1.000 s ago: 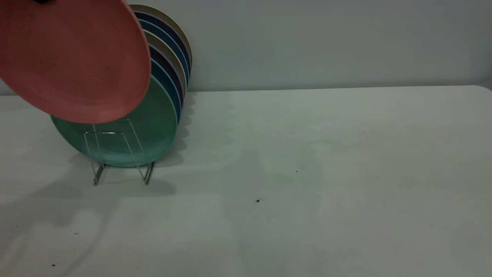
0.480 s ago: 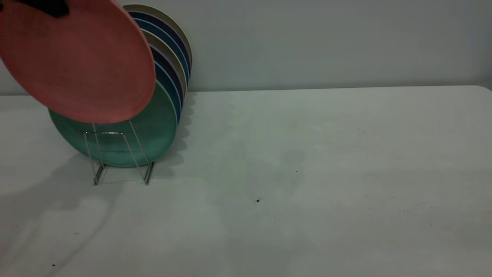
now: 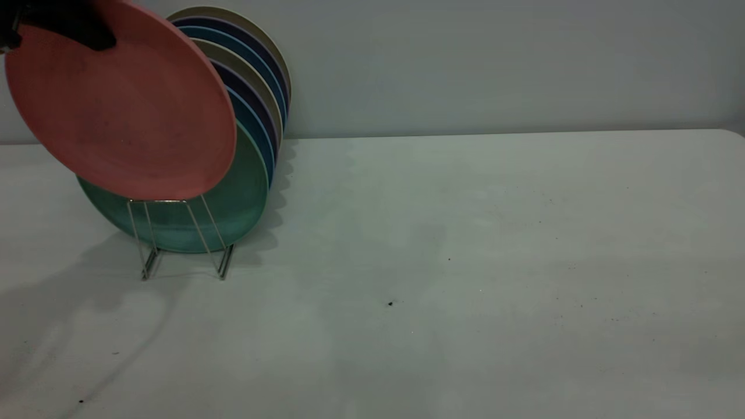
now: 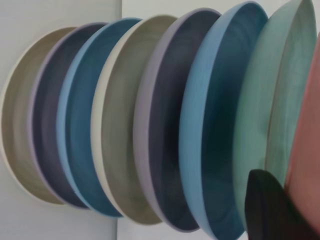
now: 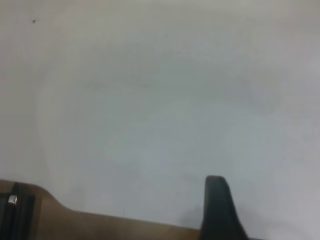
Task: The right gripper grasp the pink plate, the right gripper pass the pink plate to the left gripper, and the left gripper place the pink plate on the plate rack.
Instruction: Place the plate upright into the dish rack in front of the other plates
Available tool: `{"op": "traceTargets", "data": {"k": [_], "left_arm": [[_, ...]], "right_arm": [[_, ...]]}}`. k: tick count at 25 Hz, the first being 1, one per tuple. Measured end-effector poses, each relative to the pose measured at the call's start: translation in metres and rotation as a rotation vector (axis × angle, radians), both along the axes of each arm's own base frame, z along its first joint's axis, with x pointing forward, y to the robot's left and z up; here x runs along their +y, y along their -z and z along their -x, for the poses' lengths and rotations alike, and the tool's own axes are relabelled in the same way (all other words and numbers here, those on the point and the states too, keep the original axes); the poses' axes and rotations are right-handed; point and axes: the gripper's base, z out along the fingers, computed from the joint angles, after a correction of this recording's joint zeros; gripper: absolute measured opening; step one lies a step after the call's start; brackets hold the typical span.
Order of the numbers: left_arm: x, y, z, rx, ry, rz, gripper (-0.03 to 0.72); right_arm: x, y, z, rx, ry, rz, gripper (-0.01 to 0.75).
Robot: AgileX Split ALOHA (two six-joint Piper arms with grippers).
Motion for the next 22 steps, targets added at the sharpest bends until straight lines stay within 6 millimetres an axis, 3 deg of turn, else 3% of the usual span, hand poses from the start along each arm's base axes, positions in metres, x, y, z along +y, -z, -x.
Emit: {"op": "traceTargets", "data": {"k": [13, 22], "left_arm": [[0.000, 0.026, -0.007, 0.063, -0.001, 0.001, 0.134], [0.000, 0.026, -0.007, 0.104, -0.086, 0.051, 0.403]], "right_arm": [[-0.001, 0.000, 0.000, 0.002, 0.003, 0.011, 0.519], [-0.002, 0.001, 0.000, 0.008, 0.003, 0.021, 0.519]]}}
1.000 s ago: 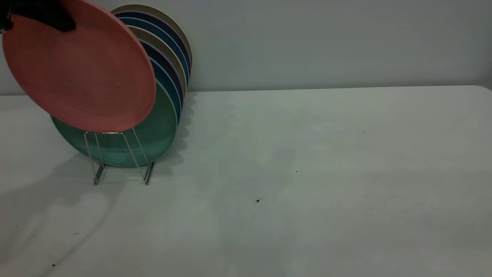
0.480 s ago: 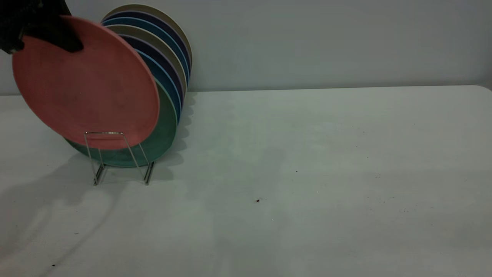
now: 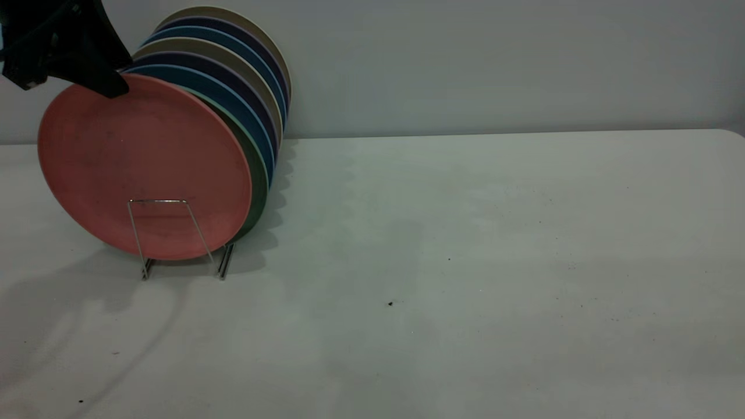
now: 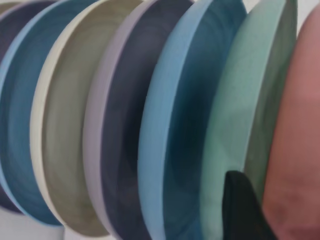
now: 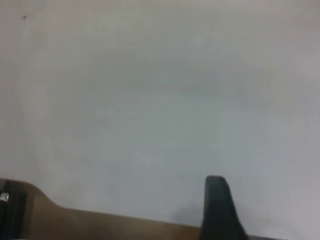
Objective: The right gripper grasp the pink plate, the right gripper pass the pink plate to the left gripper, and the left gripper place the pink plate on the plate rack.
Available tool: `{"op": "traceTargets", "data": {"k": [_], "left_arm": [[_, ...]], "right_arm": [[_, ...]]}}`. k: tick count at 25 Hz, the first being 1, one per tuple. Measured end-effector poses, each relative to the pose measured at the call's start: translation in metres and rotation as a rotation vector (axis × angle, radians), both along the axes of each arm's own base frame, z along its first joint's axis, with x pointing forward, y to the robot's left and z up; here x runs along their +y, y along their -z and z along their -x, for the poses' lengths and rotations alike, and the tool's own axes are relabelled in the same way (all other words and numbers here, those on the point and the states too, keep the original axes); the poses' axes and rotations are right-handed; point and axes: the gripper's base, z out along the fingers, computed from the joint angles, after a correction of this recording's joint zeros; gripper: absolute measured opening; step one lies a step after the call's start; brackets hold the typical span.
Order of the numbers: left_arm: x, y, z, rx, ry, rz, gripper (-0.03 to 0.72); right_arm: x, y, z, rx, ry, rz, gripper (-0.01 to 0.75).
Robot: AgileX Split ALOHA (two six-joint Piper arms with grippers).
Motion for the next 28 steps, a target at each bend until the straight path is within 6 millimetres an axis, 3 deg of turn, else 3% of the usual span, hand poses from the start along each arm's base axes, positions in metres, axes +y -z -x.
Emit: {"op": "traceTargets", "data": {"k": [6, 13, 17, 21, 23, 28], "left_arm": [[-0.001, -0.008, 0.005, 0.029, -0.064, 0.041, 0.472], [-0.004, -0.059, 0.033, 0.017, -0.101, 0.097, 0.472], [-0.006, -0.103, 0.060, -0.021, -0.176, 0.160, 0.472], [-0.007, -0.146, 0.098, -0.010, -0.383, 0.298, 0.472], [-0.005, -0.161, 0.119, 0.030, -0.493, 0.333, 0.472], [0.008, -0.177, 0.168, 0.161, -0.770, 0.265, 0.472]], "right_arm": [[0.001, 0.003, 0.004, 0.057, -0.004, -0.014, 0.519], [-0.001, 0.007, 0.004, 0.063, -0.004, 0.012, 0.519], [0.003, 0.013, 0.006, 0.102, -0.089, 0.039, 0.519], [0.001, 0.019, 0.008, 0.140, -0.087, 0.067, 0.519], [-0.001, 0.020, 0.008, 0.144, -0.068, 0.074, 0.519], [-0.002, 0.021, 0.008, 0.149, -0.042, 0.075, 0.518]]}}
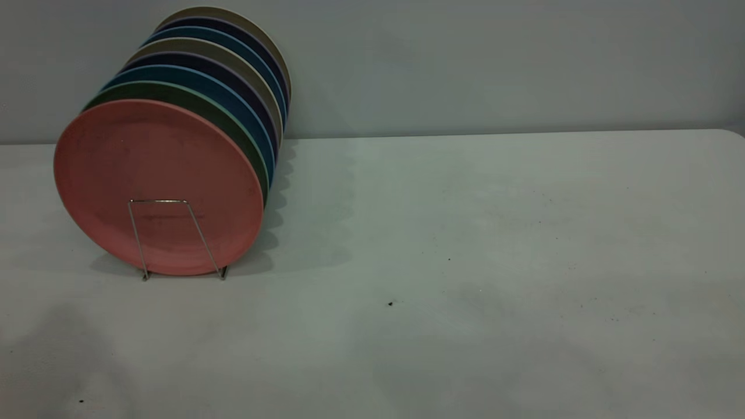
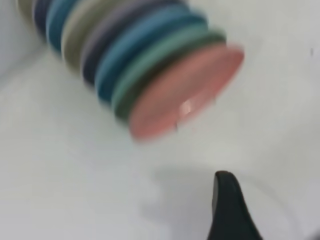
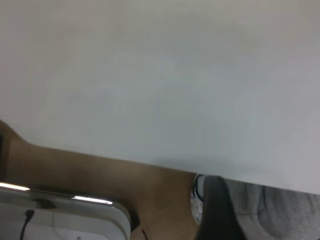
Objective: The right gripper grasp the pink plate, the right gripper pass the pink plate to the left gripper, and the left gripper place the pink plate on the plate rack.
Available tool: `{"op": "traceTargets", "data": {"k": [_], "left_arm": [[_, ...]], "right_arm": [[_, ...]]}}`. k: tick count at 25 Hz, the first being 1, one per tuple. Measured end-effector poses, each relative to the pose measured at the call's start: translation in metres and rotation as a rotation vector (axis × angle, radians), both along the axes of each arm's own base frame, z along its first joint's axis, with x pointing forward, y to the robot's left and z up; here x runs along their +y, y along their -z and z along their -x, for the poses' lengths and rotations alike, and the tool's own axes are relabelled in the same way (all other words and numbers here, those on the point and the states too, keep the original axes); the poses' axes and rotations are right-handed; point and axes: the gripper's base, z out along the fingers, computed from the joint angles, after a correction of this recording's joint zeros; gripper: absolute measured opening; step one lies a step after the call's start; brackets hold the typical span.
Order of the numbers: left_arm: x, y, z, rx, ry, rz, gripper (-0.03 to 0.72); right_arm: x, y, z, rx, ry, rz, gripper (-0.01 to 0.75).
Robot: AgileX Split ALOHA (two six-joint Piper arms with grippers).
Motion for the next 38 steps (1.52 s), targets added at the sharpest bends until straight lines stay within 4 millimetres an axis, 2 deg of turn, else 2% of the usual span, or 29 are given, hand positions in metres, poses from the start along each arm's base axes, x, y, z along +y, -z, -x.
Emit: {"op": "traceTargets", "data": {"k": [4, 7, 9, 15, 19, 27, 34, 38], "left_arm": [[0.011, -0.008, 0.020, -0.010, -0.271, 0.010, 0.472], [0.013, 0.007, 0.036, 0.032, -0.362, 0.031, 0.473], [0.012, 0.025, 0.048, 0.084, -0.381, 0.032, 0.473], [0.009, 0.102, 0.094, 0.310, -0.392, 0.031, 0.473], [0.008, 0.133, 0.126, 0.371, -0.428, 0.036, 0.473], [0.007, 0.151, 0.176, 0.197, -0.462, 0.091, 0.473], [0.005, 0.143, 0.209, -0.060, -0.444, 0.169, 0.473], [0.004, 0.141, 0.228, -0.194, -0.431, 0.200, 0.473]], "right_arm": [[0.004, 0.000, 0.001, 0.000, -0.062, -0.003, 0.517], [0.005, 0.000, 0.001, 0.000, -0.092, -0.003, 0.517], [0.005, 0.000, 0.001, -0.001, -0.094, -0.003, 0.517], [0.004, -0.002, 0.007, -0.045, -0.094, -0.012, 0.513], [0.003, -0.004, 0.010, -0.068, -0.094, -0.017, 0.513], [0.003, -0.004, 0.011, -0.072, -0.094, -0.018, 0.513], [0.001, -0.005, 0.014, -0.096, -0.084, -0.024, 0.513], [-0.005, -0.008, 0.027, -0.193, 0.030, -0.034, 0.513]]}}
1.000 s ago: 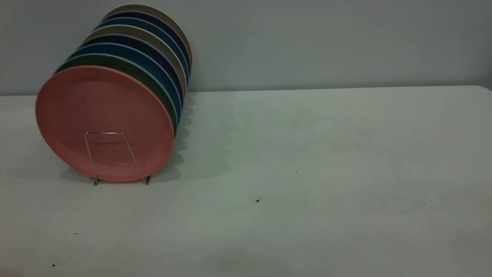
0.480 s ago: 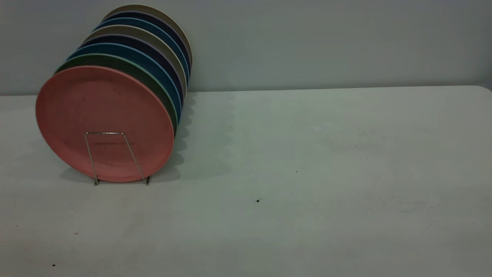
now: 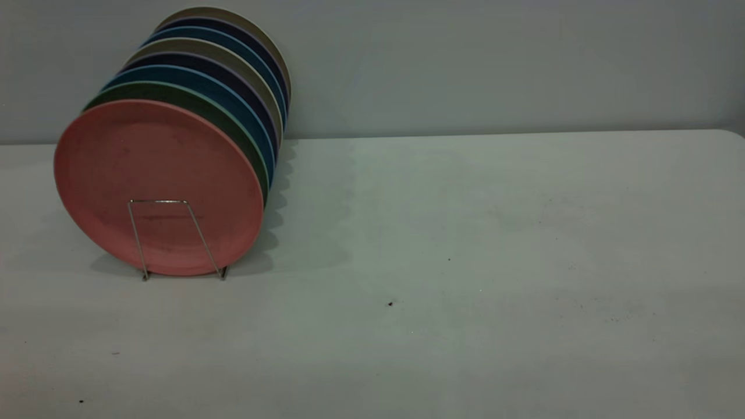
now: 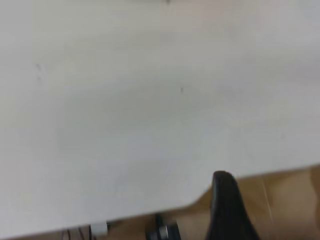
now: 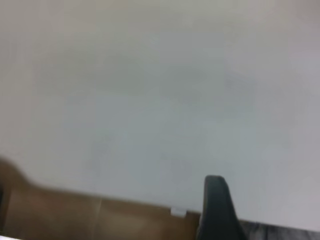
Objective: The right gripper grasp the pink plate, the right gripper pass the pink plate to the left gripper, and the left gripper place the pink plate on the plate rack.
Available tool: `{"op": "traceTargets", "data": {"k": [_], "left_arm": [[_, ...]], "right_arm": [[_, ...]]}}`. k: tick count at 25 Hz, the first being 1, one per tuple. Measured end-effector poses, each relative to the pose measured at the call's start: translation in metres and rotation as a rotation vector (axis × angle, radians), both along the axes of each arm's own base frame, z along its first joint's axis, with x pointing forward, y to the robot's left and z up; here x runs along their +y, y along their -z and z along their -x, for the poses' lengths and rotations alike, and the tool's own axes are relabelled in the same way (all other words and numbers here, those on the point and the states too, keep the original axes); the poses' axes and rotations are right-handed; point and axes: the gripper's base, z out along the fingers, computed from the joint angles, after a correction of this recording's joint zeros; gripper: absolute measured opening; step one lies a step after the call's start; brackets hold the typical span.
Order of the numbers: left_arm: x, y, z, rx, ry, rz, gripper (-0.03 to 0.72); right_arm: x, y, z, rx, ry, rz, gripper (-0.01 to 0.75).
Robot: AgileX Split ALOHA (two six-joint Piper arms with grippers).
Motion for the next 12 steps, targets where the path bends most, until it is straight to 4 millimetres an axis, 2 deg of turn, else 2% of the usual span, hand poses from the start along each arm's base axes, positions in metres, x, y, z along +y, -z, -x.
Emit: {"op": "traceTargets", "data": {"k": [7, 12], "left_arm": [[-0.001, 0.002, 0.022, -0.141, 0.002, -0.001, 0.473], [-0.001, 0.002, 0.024, -0.144, 0.002, 0.000, 0.473]], "right_arm": [[-0.005, -0.002, 0.033, -0.220, 0.109, -0.019, 0.512], [-0.005, -0.002, 0.037, -0.237, 0.109, -0.020, 0.511]]}}
